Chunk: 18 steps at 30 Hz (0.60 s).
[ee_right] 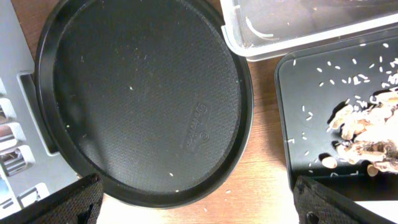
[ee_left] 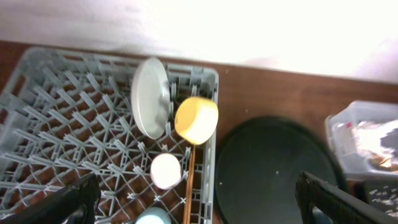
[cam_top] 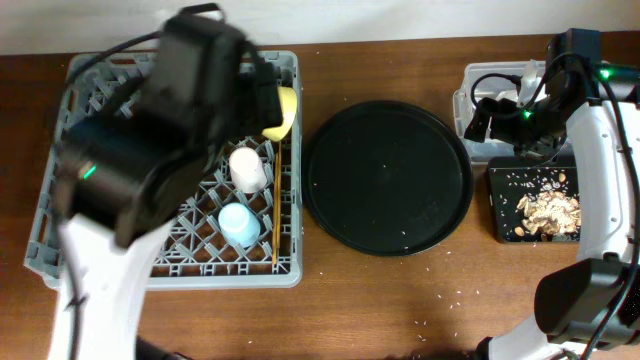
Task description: Sort waste into correct bins and load items into the dishwasher rack
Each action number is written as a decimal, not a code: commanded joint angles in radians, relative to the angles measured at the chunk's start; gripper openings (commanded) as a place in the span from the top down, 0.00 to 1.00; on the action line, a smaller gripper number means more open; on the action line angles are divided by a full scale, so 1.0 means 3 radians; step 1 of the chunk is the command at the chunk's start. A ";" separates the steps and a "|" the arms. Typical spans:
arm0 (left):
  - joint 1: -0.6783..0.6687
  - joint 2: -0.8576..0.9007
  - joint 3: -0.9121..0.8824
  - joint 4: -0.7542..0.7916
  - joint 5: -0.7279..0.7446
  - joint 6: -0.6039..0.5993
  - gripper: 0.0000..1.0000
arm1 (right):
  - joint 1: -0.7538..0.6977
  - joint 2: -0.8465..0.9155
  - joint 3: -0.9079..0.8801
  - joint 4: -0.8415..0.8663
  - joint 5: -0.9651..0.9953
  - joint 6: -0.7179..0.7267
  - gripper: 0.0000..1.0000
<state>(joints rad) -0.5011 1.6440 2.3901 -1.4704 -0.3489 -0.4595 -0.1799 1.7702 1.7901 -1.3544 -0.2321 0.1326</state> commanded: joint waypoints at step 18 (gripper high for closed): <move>0.0023 -0.0027 -0.0048 -0.0038 -0.0048 0.0067 0.00 | 0.0604 -0.1321 -0.0045 0.0013 0.0290 -0.0080 0.01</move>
<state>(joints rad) -0.5007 1.6344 2.3798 -1.4799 -0.3492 -0.4557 -0.0154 1.4437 1.7897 -1.3491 -0.1745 0.1196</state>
